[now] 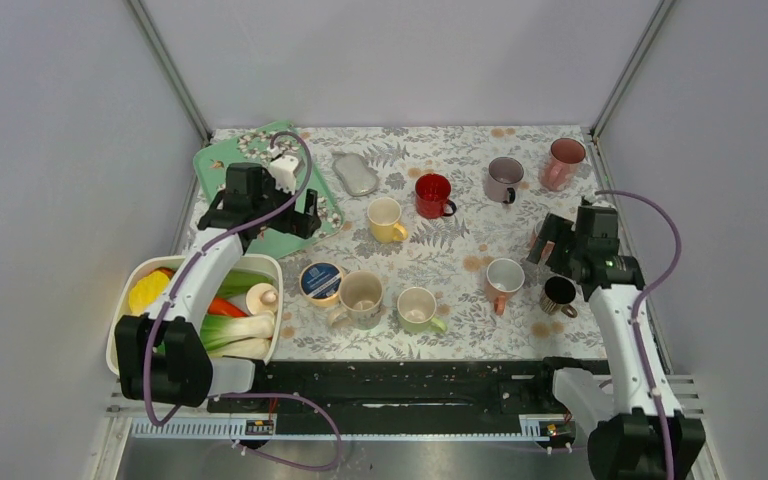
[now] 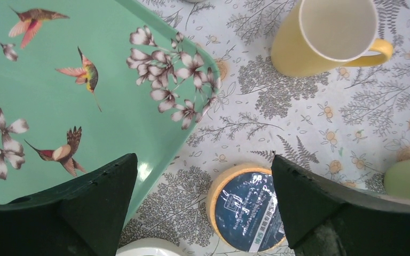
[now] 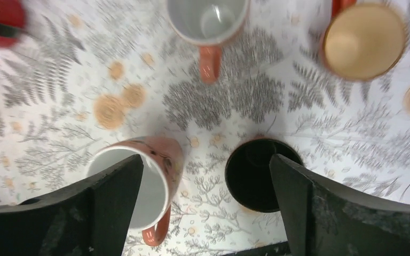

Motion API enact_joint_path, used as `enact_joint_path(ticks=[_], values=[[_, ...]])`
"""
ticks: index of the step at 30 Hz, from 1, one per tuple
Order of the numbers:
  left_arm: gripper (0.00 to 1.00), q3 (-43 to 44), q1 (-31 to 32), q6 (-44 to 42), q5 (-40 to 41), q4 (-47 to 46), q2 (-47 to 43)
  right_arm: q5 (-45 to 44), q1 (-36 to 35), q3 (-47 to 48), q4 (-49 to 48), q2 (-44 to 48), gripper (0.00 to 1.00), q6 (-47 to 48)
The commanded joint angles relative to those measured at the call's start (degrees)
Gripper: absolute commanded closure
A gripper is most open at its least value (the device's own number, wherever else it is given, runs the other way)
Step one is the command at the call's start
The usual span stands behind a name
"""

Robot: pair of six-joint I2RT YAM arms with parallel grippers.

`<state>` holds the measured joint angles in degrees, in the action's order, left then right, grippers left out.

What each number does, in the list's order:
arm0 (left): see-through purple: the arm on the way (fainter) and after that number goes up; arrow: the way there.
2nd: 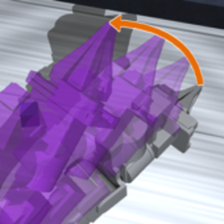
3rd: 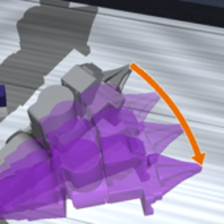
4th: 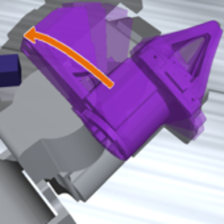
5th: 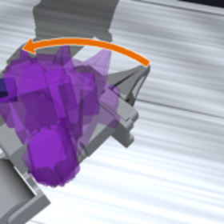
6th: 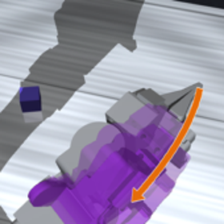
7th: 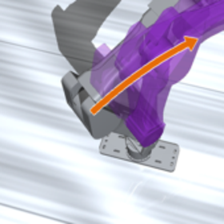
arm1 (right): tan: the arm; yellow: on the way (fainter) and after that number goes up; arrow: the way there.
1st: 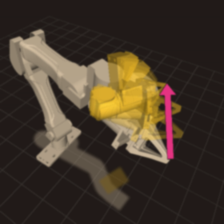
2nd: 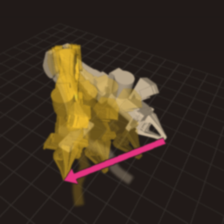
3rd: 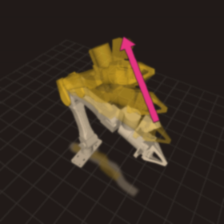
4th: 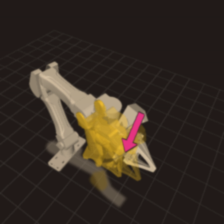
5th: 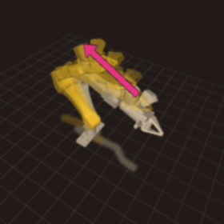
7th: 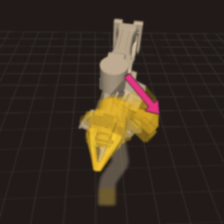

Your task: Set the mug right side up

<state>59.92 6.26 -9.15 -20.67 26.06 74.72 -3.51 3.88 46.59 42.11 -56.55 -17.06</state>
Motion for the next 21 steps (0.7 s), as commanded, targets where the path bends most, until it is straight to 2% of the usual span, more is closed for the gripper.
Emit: enact_joint_path(ticks=[1,5,9,14,21], values=[[0.01,-5.31,-0.29,4.27,5.24,-12.08,-3.9,2.07,-0.36,3.95,-3.31,8.24,0.01,7.5],[0.01,-14.0,-0.29,6.33,12.55,-25.46,-9.24,1.04,-0.37,-1.28,-16.0,14.83,0.01,10.75],[0.01,-23.97,-0.29,12.96,20.35,-41.03,-13.4,1.2,-0.36,-9.59,-30.81,19.49,0.0,11.14],[0.01,-30.43,-0.29,12.86,22.96,-42.3,-18.13,0.98,-0.36,-17.11,-40.83,22.4,0.01,12.66],[0.01,-40.78,-0.31,12.82,23.23,-49.13,-24.8,-1.94,-0.36,-21.65,-43.5,25.4,0.01,12.85]])
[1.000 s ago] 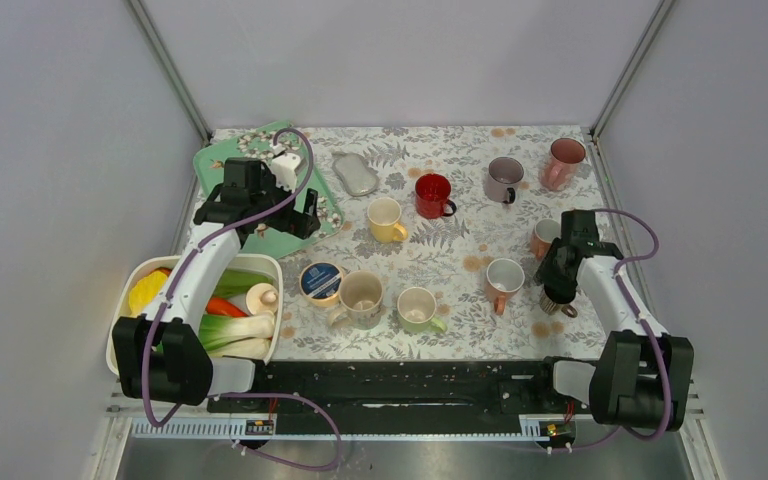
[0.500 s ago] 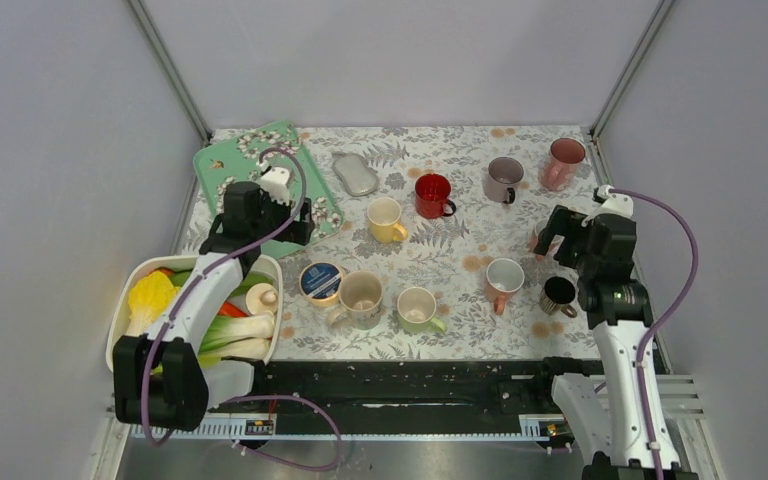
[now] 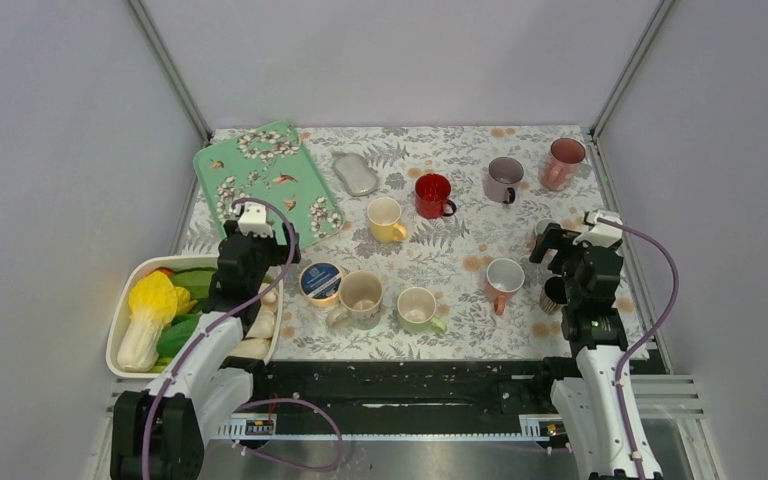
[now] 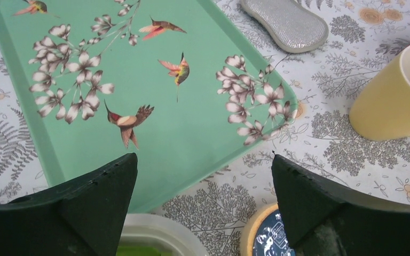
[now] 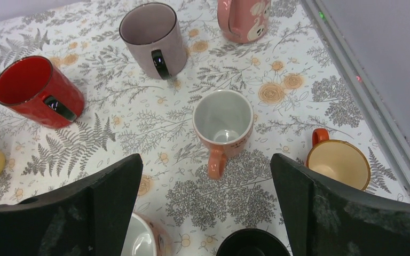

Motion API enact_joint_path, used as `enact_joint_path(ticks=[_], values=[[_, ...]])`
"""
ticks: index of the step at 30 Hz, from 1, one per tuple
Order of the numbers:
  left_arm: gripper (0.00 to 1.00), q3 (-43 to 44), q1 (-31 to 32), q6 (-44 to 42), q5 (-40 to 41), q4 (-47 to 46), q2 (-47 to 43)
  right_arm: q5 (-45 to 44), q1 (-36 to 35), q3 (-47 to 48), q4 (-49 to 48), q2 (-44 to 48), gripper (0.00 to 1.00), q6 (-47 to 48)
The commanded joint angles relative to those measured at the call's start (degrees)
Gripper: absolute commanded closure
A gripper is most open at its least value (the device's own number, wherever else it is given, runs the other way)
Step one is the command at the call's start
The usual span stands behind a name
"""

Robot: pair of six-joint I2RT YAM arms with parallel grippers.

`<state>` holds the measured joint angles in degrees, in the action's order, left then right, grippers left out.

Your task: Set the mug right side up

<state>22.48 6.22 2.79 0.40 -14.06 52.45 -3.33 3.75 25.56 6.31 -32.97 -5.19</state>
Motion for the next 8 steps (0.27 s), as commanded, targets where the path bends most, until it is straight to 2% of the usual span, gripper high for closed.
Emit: enact_joint_path(ticks=[1,8], values=[[0.01,-3.88,-0.24,0.88,2.17,-9.65,-3.06,-1.45,-0.23,-0.67,-7.95,1.92,0.01,0.78],[0.01,-5.59,-0.24,-0.36,2.09,-9.62,-4.78,1.17,-0.23,-0.25,-7.18,1.94,0.01,-0.2]])
